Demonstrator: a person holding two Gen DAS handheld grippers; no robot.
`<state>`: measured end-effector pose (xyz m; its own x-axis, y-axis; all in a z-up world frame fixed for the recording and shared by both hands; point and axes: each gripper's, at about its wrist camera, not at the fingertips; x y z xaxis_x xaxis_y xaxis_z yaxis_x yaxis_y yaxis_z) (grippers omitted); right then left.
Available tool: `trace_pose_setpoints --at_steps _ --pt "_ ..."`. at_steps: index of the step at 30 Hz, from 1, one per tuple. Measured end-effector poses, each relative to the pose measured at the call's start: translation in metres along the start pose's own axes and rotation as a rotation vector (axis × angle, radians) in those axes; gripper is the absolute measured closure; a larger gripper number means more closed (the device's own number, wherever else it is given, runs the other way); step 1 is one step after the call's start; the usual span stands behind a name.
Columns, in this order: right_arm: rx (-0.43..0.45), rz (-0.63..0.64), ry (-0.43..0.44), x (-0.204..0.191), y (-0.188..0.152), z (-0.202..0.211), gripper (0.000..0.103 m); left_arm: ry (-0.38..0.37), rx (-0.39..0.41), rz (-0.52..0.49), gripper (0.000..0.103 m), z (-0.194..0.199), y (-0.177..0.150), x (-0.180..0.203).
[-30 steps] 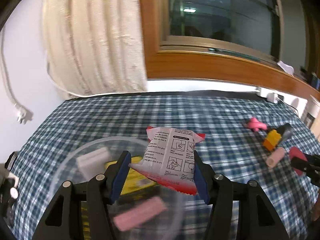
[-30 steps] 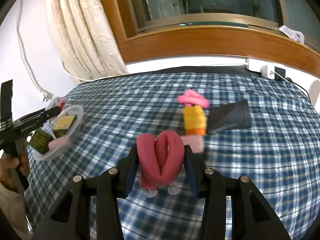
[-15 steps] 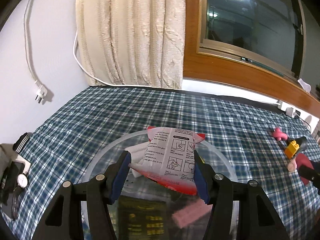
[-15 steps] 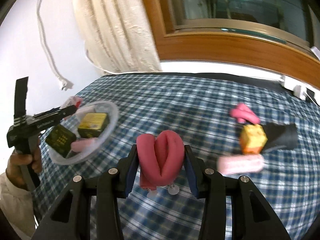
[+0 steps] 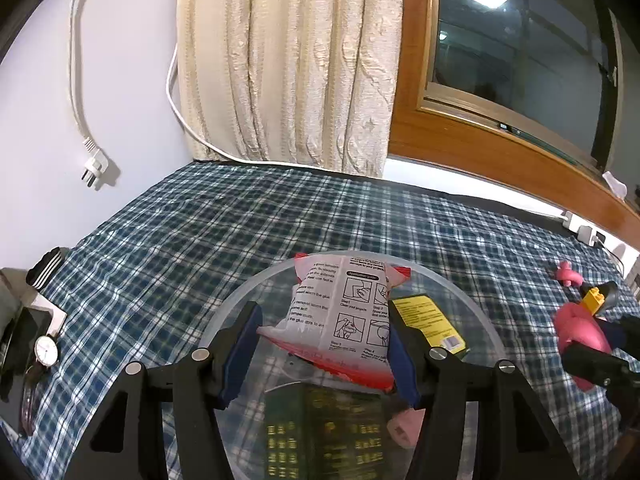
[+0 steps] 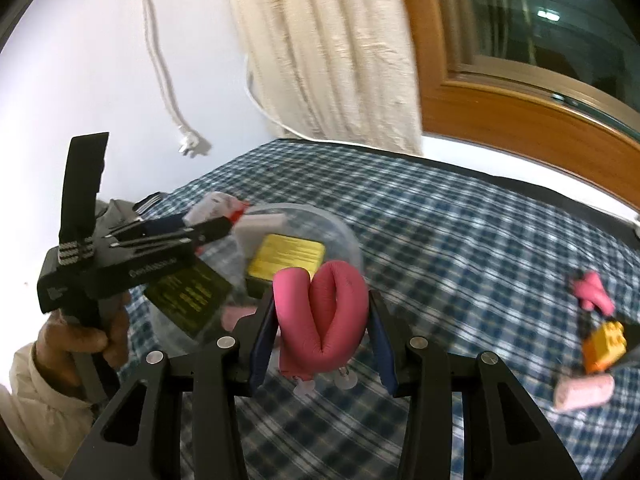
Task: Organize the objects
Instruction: 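Carry the snack packet and pink piece over the clear bowl with both tools, then open the left tool to drop the packet into the bowl while the right tool releases the pink piece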
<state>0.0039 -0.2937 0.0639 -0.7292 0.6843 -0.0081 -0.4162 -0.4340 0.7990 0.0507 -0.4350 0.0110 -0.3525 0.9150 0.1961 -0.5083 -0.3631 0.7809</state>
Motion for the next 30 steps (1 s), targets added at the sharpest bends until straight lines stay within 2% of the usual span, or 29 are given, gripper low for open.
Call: trace_pose_setpoints --at_steps 7,15,17,19,21,30 --pt "-0.019 0.026 0.053 -0.022 0.009 -0.023 0.058 0.004 -0.005 0.012 0.04 -0.001 -0.001 -0.008" --pt "-0.058 0.032 0.09 -0.028 0.008 -0.048 0.058 0.009 -0.014 0.04 0.039 -0.007 -0.002 -0.016" --pt "-0.066 0.031 0.096 -0.029 0.007 -0.051 0.058 0.008 -0.02 0.045 0.034 -0.008 -0.002 -0.017" --pt "-0.074 0.031 0.102 -0.03 0.006 -0.055 0.058 0.011 -0.018 0.05 0.023 -0.008 -0.002 -0.018" --pt "-0.079 0.031 0.107 -0.031 0.005 -0.057 0.058 0.017 -0.011 0.053 0.02 -0.008 -0.002 -0.019" --pt "-0.096 0.034 0.118 -0.034 0.001 -0.061 0.057 0.043 0.002 0.074 0.02 -0.007 -0.001 -0.024"
Point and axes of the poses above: each gripper's, at about its wrist camera, not at the fingertips, and z roughly against the way its jaws point, x to its right, y to its top, and after that the axes turned 9 degrees about z, right-handed
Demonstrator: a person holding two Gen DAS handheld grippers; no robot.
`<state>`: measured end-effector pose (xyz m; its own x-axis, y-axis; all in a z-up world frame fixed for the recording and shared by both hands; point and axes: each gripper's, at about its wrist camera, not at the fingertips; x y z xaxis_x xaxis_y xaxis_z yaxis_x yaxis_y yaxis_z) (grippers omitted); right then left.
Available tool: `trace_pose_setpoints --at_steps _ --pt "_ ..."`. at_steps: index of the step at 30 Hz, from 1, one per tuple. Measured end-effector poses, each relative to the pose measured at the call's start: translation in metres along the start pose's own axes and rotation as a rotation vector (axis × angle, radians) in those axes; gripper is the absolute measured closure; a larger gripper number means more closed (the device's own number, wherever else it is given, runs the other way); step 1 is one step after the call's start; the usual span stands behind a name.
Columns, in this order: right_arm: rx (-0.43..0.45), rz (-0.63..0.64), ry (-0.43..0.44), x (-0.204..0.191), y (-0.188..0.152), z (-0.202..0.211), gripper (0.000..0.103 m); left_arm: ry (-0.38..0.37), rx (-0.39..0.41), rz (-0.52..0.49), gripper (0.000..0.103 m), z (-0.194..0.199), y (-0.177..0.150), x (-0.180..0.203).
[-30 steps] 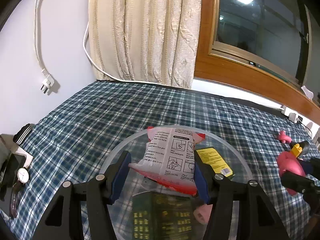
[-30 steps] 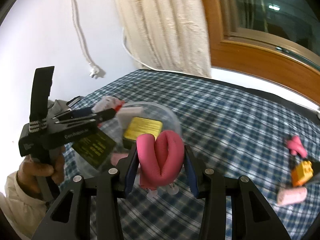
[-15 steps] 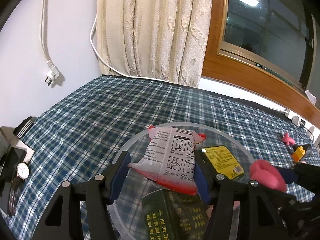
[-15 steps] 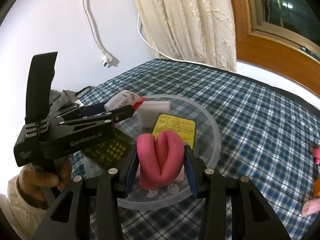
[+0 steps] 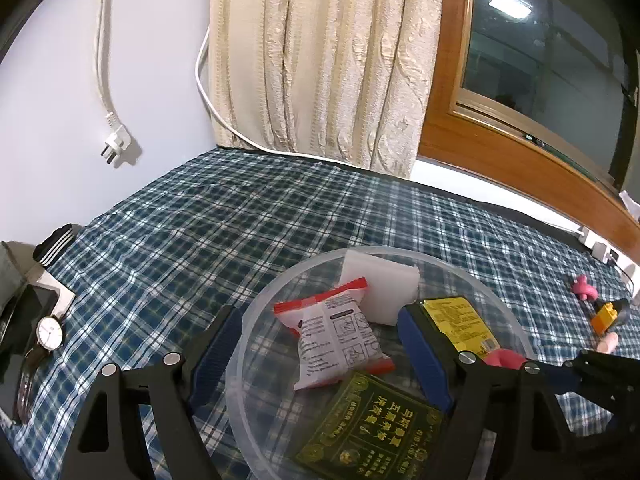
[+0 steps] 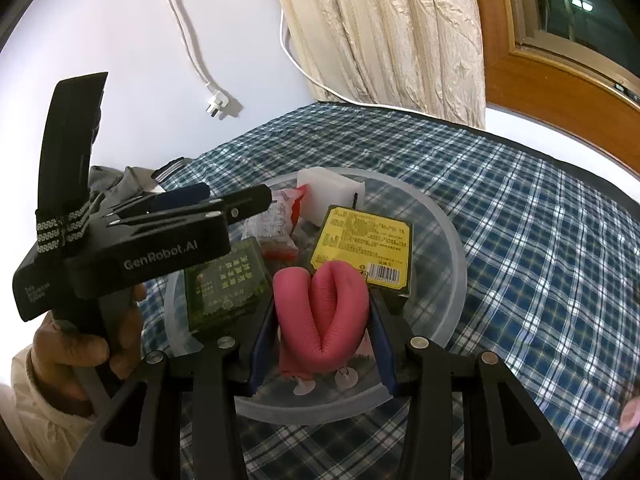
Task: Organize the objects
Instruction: 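Open the left tool to drop the packet into the bowl while the right tool releases the pink piece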
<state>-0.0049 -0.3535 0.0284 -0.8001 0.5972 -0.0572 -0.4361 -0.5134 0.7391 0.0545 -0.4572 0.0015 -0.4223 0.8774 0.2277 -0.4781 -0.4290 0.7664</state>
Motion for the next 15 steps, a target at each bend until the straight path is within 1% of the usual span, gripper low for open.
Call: trace_pose_setpoints --at_steps 3,7,11,15 --pt "0.003 -0.007 0.002 -0.0001 -0.0007 0.0016 0.057 0.012 0.006 0.005 0.016 0.0001 0.0001 -0.0014" --pt "0.009 -0.014 -0.002 0.0009 -0.003 0.0055 0.056 0.045 0.019 -0.003 0.016 0.0007 -0.0003 -0.0012" --pt "0.013 -0.021 -0.008 0.0019 -0.0065 0.009 0.056 0.051 0.021 -0.005 0.016 0.0007 -0.0005 -0.0006" --pt "0.001 -0.006 0.004 -0.0017 -0.009 0.0068 0.056 0.061 0.027 0.0 0.016 0.0009 -0.0004 -0.0021"
Point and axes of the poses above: each gripper's, at about its wrist camera, not at the fingertips, and z roughly against the way its jaws point, x to its right, y to its top, and after that the axes turned 9 degrees about z, right-handed
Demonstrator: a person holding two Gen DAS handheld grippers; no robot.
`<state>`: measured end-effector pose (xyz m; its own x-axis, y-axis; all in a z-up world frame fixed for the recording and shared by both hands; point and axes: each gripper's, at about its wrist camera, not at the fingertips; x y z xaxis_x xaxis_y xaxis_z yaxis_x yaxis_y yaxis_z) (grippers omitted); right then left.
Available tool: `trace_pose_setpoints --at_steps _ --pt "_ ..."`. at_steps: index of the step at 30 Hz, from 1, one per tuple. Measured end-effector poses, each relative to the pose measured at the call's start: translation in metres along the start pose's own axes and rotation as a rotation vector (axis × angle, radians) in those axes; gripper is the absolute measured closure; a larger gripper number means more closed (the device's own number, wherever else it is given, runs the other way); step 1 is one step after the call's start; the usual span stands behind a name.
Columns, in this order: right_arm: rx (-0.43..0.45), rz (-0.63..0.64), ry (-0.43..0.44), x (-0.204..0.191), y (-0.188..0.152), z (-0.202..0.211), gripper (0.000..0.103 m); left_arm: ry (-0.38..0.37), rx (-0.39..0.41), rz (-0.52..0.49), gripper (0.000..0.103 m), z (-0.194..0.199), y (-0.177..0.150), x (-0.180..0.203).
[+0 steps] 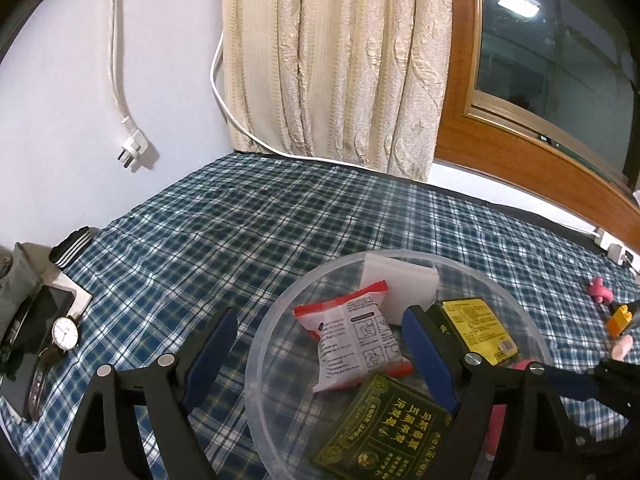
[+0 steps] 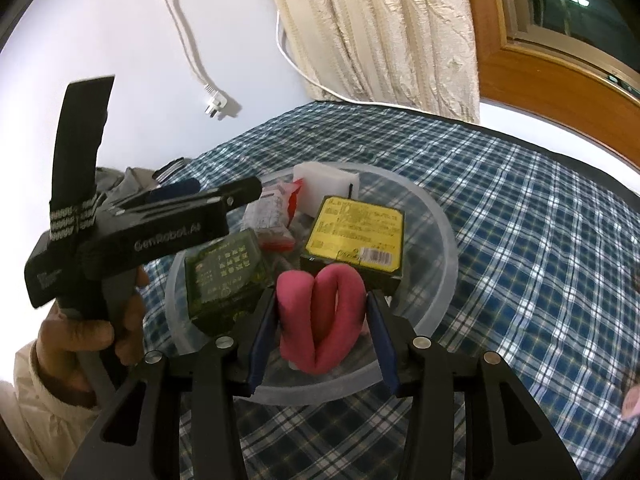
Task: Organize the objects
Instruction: 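Open the left tool to drop the packet into the bowl while the right tool releases the pink piece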
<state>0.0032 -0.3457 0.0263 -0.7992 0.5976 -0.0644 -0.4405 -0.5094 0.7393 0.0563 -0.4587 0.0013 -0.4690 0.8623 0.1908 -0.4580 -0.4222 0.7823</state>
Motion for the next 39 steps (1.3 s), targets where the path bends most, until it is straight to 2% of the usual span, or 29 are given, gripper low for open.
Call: trace_pose_setpoints --at_steps 5,12,14,15,18,23,25,27,39 --pt "-0.01 0.027 0.009 -0.007 -0.001 -0.003 0.056 0.006 0.001 0.004 0.016 0.0 0.0 -0.001" --pt "0.006 -0.008 -0.002 0.001 0.0 0.002 0.056 0.021 0.008 -0.006 0.016 -0.001 -0.001 0.001" --pt "0.017 -0.013 0.002 0.002 0.0 0.006 0.056 0.028 0.009 -0.008 0.008 -0.001 -0.001 0.001" --pt "0.023 -0.015 0.003 0.002 0.0 0.007 0.055 0.032 0.017 -0.008 0.0 0.0 -0.002 0.0" --pt "0.033 -0.021 -0.004 0.004 -0.001 0.012 0.052 0.038 0.044 -0.01 0.0 0.004 -0.001 0.0" --pt "0.043 -0.039 -0.02 0.008 -0.007 0.018 0.049 0.045 0.044 -0.02 0.0 0.004 -0.002 0.001" --pt "0.048 -0.046 -0.03 0.011 -0.009 0.02 0.043 0.047 0.047 -0.024 0.0 0.004 -0.002 0.002" --pt "0.056 -0.056 -0.04 0.013 -0.011 0.023 0.041 0.055 0.051 -0.027 0.0 0.004 -0.002 0.002" --pt "0.066 -0.104 -0.091 0.024 -0.021 0.036 0.038 0.073 0.089 -0.028 0.0 0.009 -0.002 0.003"
Point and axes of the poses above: each gripper's, at about its wrist camera, not at the fingertips, and z roughly against the way its jaws point, x to its right, y to its top, and after that the axes turned 9 degrees about z, right-handed
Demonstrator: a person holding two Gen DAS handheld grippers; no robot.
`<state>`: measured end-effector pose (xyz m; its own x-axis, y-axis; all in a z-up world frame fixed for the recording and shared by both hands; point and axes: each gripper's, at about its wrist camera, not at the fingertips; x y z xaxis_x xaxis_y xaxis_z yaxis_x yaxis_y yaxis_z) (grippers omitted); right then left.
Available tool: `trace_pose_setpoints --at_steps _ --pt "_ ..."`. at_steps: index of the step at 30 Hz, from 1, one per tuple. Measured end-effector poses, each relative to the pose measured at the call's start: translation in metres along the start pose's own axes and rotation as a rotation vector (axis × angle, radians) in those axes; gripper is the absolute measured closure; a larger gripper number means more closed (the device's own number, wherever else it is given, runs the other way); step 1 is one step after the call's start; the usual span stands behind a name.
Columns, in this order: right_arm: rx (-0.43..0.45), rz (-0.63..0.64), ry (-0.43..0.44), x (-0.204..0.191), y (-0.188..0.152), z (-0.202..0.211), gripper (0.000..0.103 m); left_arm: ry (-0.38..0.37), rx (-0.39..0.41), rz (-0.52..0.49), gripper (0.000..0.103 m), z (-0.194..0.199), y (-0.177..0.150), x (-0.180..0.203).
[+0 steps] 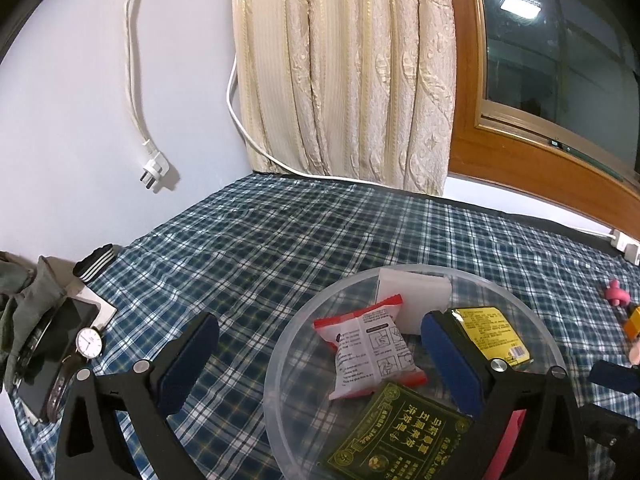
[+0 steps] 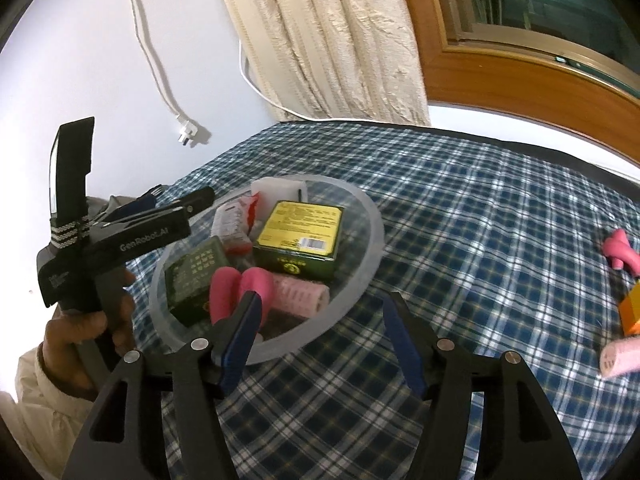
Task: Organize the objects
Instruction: 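Open the left tool to drop the packet into the bowl while the right tool releases the pink piece, then move both tools back over the remaining objects on the bed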
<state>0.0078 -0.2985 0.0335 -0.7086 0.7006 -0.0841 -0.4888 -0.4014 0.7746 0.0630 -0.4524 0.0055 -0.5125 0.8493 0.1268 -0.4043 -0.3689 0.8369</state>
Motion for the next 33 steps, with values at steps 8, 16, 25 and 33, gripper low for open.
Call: trace_pose_setpoints --at_steps 8,16,25,33 --pt "0.01 -0.036 -0.05 0.016 -0.008 0.013 0.034 0.029 0.016 0.006 0.0 0.002 0.0 -0.001" --pt "-0.002 -0.085 -0.118 0.041 -0.021 0.025 0.033 -0.001 0.005 -0.014 0.0 0.008 -0.006 0.015" --pt "0.001 -0.156 -0.201 0.081 -0.04 0.051 0.033 -0.039 0.008 -0.078 0.0 0.023 -0.012 0.043" --pt "0.018 -0.218 -0.28 0.118 -0.055 0.08 0.027 -0.086 0.001 -0.13 0.0 0.036 -0.016 0.072"
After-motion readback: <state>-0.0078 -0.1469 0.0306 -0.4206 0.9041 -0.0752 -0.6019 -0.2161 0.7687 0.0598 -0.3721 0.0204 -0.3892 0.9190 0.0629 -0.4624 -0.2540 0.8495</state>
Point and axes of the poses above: each gripper's, at about its wrist camera, not at the fingertips, and z roughly against the way its jaws point, x to its right, y to its top, and after that the axes turned 9 degrees about z, right-handed
